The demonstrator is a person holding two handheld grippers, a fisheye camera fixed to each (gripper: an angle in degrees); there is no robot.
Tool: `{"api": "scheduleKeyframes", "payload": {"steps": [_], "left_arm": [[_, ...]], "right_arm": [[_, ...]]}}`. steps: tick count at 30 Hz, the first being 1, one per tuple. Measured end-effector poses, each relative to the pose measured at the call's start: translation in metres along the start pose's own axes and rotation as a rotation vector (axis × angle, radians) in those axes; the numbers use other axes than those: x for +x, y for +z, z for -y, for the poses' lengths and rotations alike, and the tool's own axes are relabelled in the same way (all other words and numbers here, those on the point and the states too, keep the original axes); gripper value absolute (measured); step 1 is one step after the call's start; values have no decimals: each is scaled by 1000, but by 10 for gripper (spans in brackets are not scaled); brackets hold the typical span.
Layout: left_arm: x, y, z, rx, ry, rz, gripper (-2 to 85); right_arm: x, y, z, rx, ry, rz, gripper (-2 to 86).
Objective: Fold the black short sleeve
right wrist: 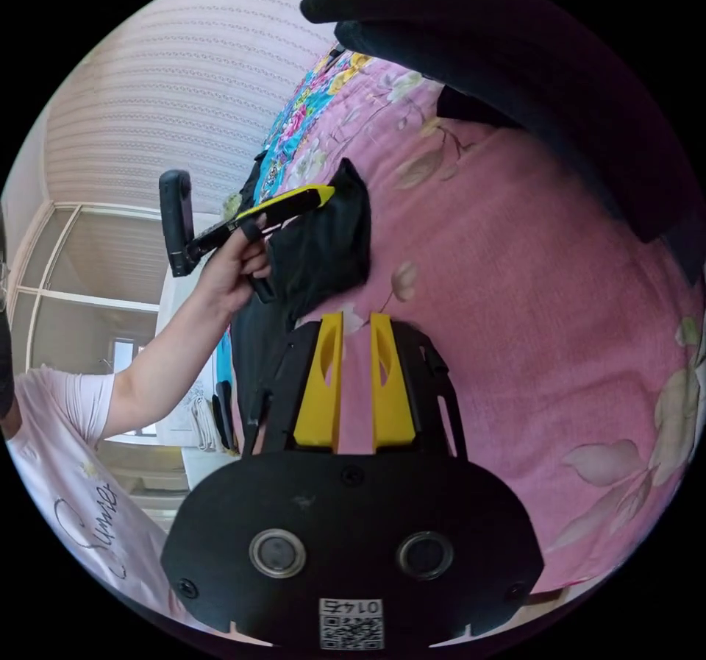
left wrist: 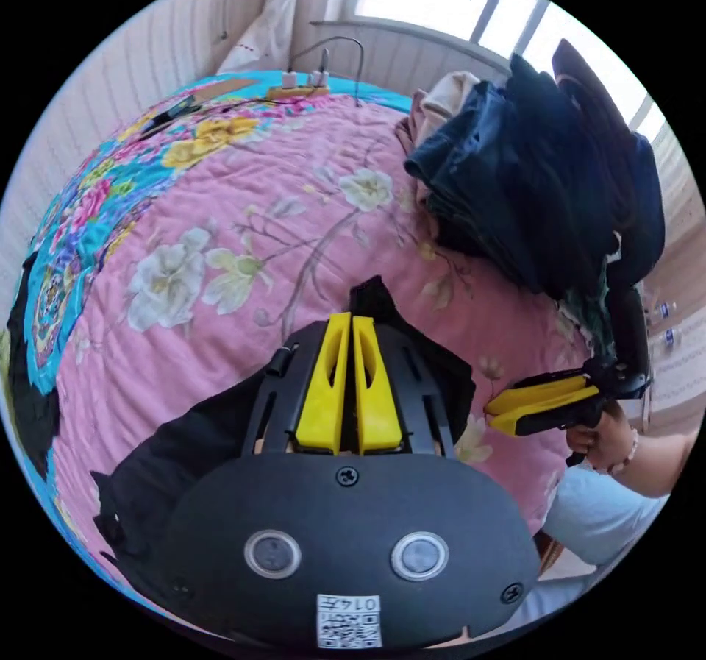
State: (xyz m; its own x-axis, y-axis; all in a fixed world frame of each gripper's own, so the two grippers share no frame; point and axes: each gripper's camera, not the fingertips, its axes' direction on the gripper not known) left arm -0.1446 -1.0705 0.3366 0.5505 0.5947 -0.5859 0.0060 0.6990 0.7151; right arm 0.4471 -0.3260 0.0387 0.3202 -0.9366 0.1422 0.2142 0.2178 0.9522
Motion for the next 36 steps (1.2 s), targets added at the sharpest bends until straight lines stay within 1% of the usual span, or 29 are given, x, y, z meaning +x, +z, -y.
{"api": "scheduleKeyframes", "payload": {"steps": [3,7,10,11,12,14,16,19,20,22,24,25,27,28,30,31,33,34,36], "left_arm": [[-26,11,-4,-33,-62,-31,-9],[-40,17,-3,-25,-74,-54,-10],[-44,14,-1,-19,-80,-22,-10],[-46,10,-1,-10,-85,-14,-10],[-47,4,1,4,-75,-31,-10],[-45,-7,5,46,-33,-96,-9],[-38,-14,10,74,7,-151,-9],[-24,3,13,1,73,-145,-5],[-23,18,9,-68,77,-122,-2],[-31,16,1,-45,48,-134,11],[-51,-9,-7,-36,-22,-162,53],[-56,-20,-12,-9,-26,-162,56],[-77,-74,-43,119,-49,-143,60],[-83,-87,-54,140,-62,-141,60],[-109,-134,-108,196,-134,-108,57],[-116,-144,-125,202,-157,-95,56],[-143,-180,-198,202,-286,-24,42],[-150,-189,-218,201,-328,-8,35],[-179,-224,-302,203,-501,57,12]], "right_arm": [[-1,7,9,37,6,21,71],[-5,19,26,123,22,69,83],[-5,41,43,96,48,91,48],[-6,46,47,75,45,126,33],[-10,43,46,95,63,136,25],[-19,33,40,118,70,126,18],[-26,28,32,102,79,80,15],[-25,41,26,46,121,8,13],[-22,52,25,36,139,-5,13],[-19,67,25,16,165,-4,13],[-23,79,23,19,176,2,15],[-25,81,22,15,171,-9,15],[-34,90,19,-7,154,-56,15],[-36,92,18,-13,152,-62,14],[-45,100,12,-42,152,-123,12],[-49,102,10,-47,140,-140,11],[-75,115,7,-83,42,-201,6],[-85,121,8,-94,3,-209,5],[-128,157,15,-176,-181,-200,1]]}}
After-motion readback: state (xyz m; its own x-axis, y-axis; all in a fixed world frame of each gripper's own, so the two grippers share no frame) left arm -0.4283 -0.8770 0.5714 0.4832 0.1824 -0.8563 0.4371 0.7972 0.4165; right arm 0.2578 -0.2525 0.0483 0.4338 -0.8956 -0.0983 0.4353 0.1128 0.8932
